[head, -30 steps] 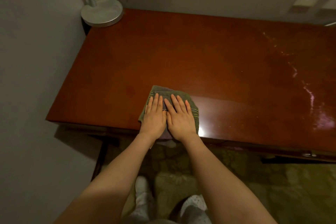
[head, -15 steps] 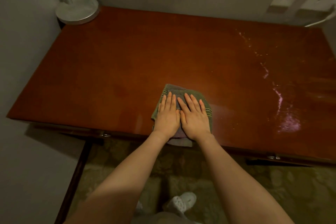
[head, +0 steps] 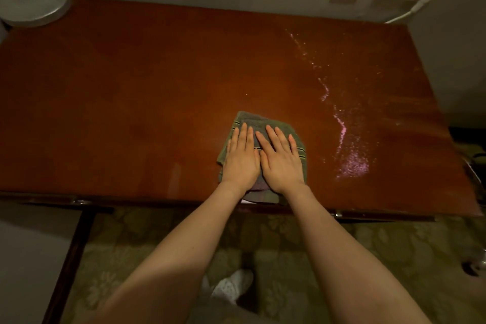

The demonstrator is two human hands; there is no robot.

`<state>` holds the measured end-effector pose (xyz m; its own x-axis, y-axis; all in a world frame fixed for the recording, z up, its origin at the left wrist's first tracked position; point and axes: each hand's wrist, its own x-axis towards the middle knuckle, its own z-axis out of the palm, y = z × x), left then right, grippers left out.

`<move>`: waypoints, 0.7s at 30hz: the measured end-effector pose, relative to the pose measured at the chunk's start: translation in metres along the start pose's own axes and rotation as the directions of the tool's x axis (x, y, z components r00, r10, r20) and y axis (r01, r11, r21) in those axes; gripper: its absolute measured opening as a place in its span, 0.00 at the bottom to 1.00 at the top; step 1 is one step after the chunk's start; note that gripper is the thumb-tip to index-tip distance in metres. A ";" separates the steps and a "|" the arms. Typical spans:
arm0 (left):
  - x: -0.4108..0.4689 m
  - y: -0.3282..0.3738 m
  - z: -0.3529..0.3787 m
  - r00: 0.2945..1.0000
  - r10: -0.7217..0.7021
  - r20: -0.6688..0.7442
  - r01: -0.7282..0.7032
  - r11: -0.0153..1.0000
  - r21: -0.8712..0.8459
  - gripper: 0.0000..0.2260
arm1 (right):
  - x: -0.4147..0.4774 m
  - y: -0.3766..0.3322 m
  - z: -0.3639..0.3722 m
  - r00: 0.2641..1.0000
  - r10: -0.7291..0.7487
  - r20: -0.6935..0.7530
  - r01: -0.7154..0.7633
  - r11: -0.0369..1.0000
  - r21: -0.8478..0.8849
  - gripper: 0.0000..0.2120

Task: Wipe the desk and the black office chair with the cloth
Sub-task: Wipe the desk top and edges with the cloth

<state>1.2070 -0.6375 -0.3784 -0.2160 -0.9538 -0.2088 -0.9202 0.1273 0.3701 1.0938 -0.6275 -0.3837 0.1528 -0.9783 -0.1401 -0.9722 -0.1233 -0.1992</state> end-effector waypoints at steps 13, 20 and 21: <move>0.059 0.074 0.018 0.970 0.130 0.206 -0.127 0.992 -0.025 0.26 | 0.004 0.086 -0.016 0.985 0.168 -0.031 -0.169 0.986 -0.010 0.27; 0.085 0.090 0.015 0.917 0.209 0.339 -0.200 0.978 -0.062 0.26 | 0.012 0.105 -0.023 0.971 0.238 -0.001 -0.238 0.971 -0.013 0.28; 0.087 0.090 0.013 0.906 0.218 0.363 -0.207 0.976 -0.069 0.27 | 0.012 0.105 -0.025 0.971 0.241 0.005 -0.241 0.971 -0.009 0.28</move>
<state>1.1015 -0.7058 -0.3749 -0.5149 -0.7375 -0.4370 -0.8307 0.3033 0.4669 0.9894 -0.6565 -0.3819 -0.0849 -0.9783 -0.1890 -0.9819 0.1143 -0.1508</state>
